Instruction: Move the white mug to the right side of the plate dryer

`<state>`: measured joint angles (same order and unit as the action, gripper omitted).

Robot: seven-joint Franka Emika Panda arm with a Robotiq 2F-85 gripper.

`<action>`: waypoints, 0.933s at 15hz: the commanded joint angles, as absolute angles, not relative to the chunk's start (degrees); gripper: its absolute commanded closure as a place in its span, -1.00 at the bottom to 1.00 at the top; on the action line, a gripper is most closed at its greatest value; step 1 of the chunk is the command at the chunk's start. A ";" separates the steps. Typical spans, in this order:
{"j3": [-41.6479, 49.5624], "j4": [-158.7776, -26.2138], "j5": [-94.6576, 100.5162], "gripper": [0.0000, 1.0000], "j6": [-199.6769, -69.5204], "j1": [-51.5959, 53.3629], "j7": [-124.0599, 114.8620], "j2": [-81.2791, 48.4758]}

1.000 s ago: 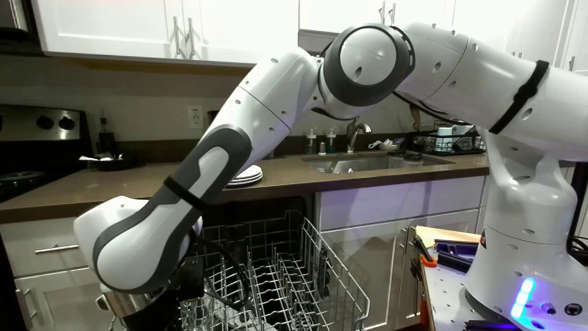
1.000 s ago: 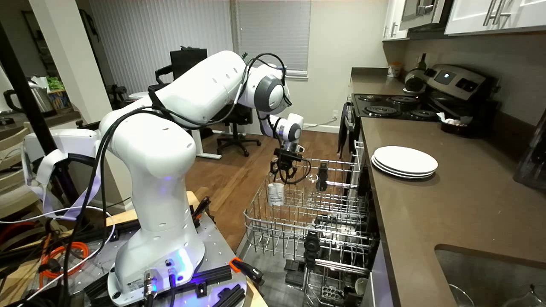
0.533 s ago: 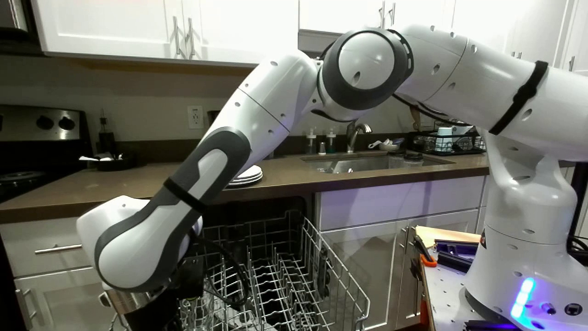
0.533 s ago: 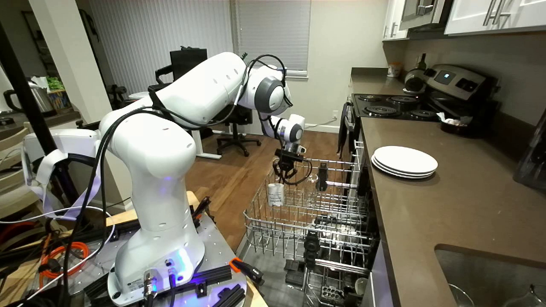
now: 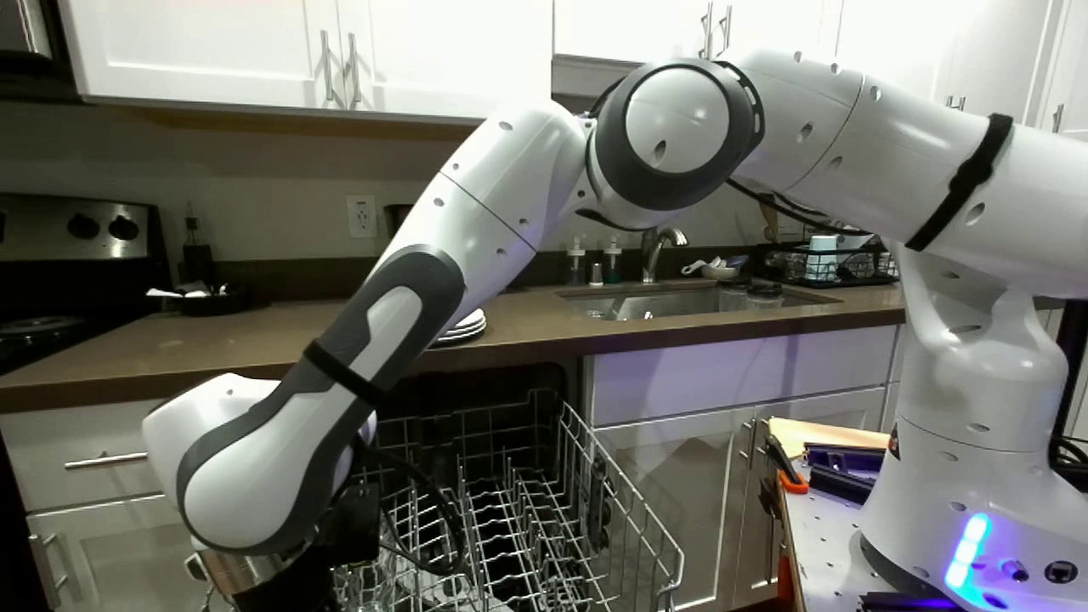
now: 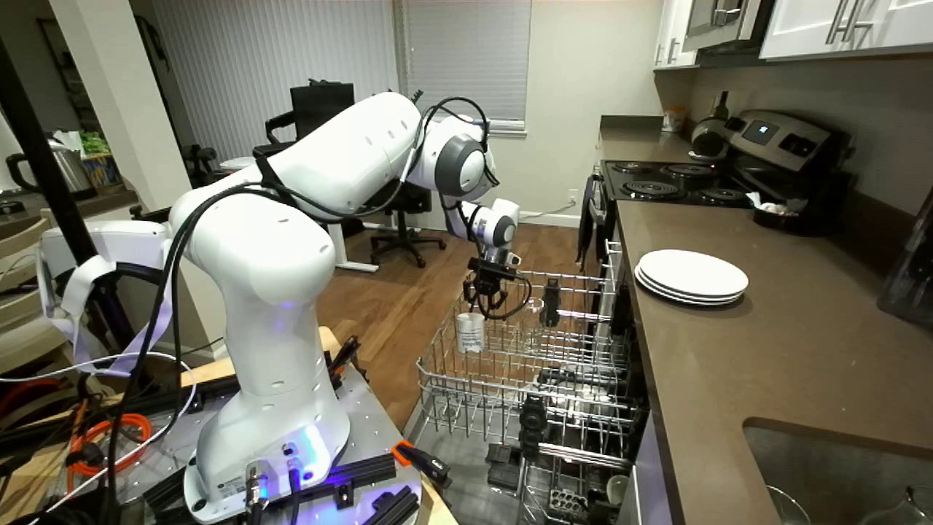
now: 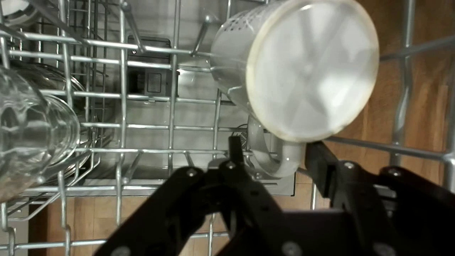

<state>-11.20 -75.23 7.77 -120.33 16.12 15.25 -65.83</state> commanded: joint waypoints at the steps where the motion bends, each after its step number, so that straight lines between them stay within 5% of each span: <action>1: -11.39 -73.53 6.93 -0.13 -119.23 16.40 14.26 -67.03; 4: -11.49 -73.69 6.91 0.46 -119.38 16.39 14.35 -67.19; 8: -11.61 -73.79 6.74 0.89 -119.21 16.37 14.38 -67.24; 14: -11.11 -75.93 6.99 0.87 -117.84 16.94 12.41 -64.06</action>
<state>-11.54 -75.19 7.33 -120.02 16.45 14.36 -66.32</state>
